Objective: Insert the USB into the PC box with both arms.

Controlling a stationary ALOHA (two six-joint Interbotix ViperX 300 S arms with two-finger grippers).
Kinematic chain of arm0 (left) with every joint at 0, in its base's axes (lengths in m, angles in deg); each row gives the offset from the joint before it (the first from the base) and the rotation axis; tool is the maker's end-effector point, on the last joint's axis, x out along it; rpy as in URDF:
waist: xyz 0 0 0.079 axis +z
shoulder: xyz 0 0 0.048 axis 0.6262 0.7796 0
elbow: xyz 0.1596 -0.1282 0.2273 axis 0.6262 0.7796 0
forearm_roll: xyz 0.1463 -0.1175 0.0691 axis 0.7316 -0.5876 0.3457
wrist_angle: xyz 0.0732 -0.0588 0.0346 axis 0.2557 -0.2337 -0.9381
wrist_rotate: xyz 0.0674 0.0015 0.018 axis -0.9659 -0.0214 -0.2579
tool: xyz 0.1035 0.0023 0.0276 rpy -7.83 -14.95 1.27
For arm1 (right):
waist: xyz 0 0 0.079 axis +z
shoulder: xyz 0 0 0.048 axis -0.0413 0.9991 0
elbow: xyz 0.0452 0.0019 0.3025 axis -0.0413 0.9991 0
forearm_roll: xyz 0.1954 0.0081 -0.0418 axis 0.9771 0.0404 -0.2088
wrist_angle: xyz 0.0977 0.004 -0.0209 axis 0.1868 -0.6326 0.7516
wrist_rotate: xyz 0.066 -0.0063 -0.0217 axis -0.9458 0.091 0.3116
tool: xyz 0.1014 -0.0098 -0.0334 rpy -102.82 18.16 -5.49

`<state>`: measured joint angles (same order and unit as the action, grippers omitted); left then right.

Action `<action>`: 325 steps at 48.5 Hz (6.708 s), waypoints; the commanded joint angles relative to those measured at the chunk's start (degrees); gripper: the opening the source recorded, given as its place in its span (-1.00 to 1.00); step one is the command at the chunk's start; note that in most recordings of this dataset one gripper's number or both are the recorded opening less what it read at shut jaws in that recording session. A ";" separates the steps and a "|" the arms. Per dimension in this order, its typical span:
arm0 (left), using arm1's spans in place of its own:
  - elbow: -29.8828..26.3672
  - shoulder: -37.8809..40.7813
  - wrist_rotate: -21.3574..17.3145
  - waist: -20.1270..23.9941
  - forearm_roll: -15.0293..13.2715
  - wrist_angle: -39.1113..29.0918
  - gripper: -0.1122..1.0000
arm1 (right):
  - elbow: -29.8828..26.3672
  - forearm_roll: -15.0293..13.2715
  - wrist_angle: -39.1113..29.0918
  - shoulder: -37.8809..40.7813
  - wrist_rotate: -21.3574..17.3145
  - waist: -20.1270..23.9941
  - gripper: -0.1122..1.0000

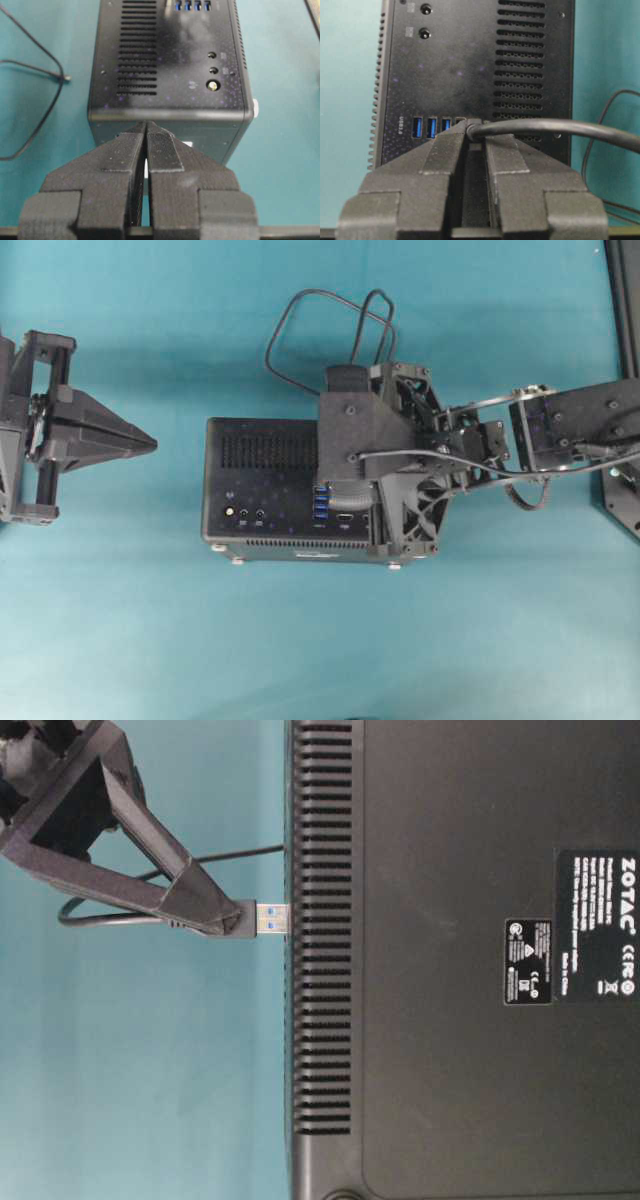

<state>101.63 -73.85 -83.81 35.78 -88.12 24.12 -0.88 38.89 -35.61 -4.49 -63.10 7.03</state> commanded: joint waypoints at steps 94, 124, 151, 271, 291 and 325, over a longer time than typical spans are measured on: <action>-0.70 -0.35 0.09 0.26 0.09 0.53 -0.80 | -1.41 -1.05 -2.37 1.32 -2.02 2.37 -0.62; -0.70 -0.09 0.09 0.26 0.18 0.62 -0.80 | -3.60 -1.05 -6.86 2.29 -1.85 2.64 -0.62; -0.88 -0.35 0.09 0.26 0.18 0.53 -0.80 | -2.37 -1.14 -4.83 1.93 -1.85 2.46 -0.62; -1.23 -0.09 0.09 0.26 0.18 0.62 -0.80 | 13.97 -0.79 29.27 -8.61 -8.44 -1.14 -0.51; -1.23 -0.09 0.09 0.26 0.18 0.62 -0.80 | 13.97 -0.09 28.65 -7.73 -8.44 -1.76 -0.55; -1.32 -0.09 0.44 0.26 0.18 0.62 -0.80 | 13.89 0.18 27.25 -6.77 -10.55 0.00 -0.55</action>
<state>101.63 -73.85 -83.37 35.87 -88.03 24.21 13.62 39.15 -8.10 -11.00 -73.04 6.60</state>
